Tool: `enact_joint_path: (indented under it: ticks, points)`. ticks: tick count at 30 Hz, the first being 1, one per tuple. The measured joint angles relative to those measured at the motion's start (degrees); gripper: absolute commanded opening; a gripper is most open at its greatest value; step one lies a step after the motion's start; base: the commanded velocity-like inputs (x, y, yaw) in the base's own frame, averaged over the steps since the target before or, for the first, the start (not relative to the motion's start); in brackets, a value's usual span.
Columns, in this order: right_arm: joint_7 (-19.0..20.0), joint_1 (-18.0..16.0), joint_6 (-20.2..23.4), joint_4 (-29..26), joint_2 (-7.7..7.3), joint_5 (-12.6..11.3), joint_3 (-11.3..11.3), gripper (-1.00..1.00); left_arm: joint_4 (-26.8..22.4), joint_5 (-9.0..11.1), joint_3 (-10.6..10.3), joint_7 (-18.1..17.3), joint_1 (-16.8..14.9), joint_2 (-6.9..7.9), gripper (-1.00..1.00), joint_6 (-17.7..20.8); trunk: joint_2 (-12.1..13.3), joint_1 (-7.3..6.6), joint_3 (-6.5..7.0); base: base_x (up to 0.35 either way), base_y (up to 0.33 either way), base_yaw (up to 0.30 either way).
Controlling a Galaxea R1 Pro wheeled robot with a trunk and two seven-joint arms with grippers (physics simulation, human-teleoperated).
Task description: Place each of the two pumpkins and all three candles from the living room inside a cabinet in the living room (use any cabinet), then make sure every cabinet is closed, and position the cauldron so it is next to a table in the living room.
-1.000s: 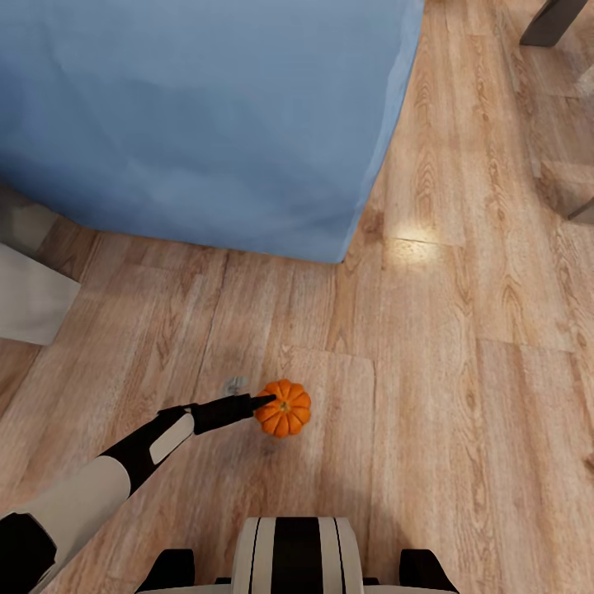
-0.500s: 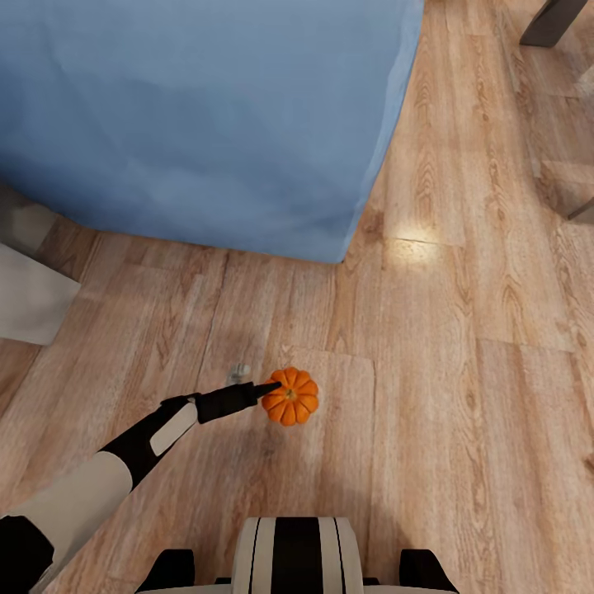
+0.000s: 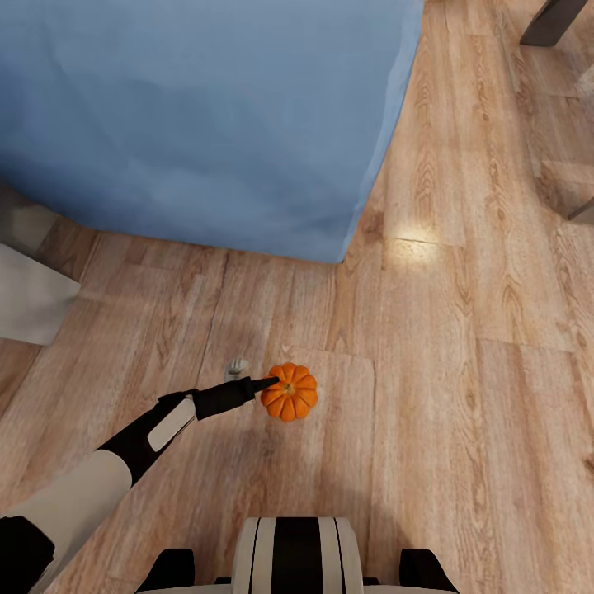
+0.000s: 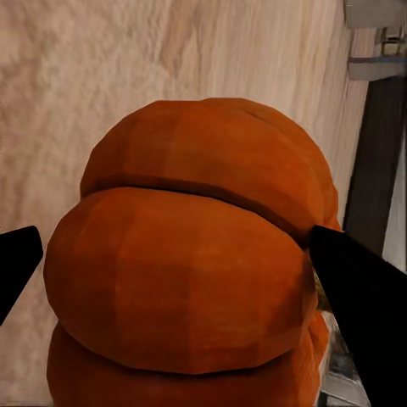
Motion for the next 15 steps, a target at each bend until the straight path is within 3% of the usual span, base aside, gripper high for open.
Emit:
enact_joint_path:
  ticks: [4, 10, 15]
  points:
    - [-0.1, 1.0, 0.1, 0.2, 0.66, -0.3, 2.5, -1.0, 0.0, 0.1, 2.8, 0.1, 0.0, -0.21, -1.0, 1.1, 0.0, 0.0, 0.0, 0.0, 0.0, 0.0]
    - [-0.1, 3.0, 0.0, 0.2, 2.26, -0.1, 3.4, -1.0, -0.7, 0.2, 3.3, 0.1, 0.0, -0.47, -1.0, 1.6, 0.0, 0.0, 0.0, 0.0, 0.0, 0.0]
    - [-0.1, 3.1, -0.1, 0.0, 2.41, -0.1, 3.4, -1.0, -2.5, 0.0, 3.5, 0.3, 0.0, -0.47, -1.0, 4.7, 0.0, -0.01, 0.0, 0.0, 0.0, 0.0]
